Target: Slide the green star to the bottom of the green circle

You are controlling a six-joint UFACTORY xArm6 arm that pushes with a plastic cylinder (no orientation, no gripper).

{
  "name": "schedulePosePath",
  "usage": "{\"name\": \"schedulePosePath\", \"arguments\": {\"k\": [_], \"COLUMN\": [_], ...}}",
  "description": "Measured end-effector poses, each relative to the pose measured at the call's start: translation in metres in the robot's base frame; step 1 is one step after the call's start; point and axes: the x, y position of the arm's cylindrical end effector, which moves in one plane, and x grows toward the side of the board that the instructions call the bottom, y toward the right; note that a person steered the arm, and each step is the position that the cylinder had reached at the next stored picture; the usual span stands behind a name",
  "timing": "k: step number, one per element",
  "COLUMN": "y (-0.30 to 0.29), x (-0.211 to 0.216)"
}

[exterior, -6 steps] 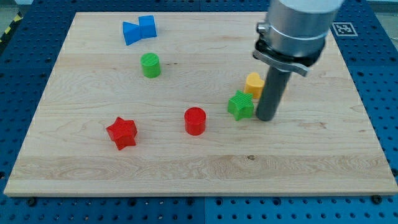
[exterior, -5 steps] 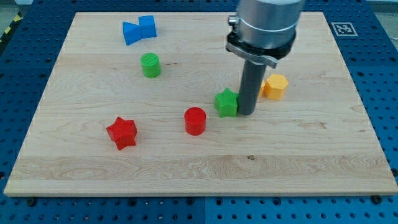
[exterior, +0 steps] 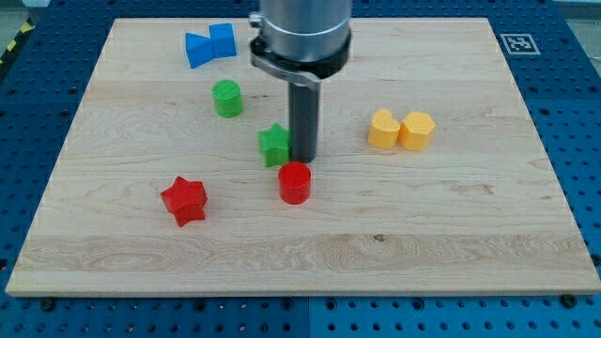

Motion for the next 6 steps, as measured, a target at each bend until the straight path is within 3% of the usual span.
{"name": "schedulePosePath", "arguments": {"k": [2,6], "y": [-0.048,-0.055], "x": [0.000,0.026]}}
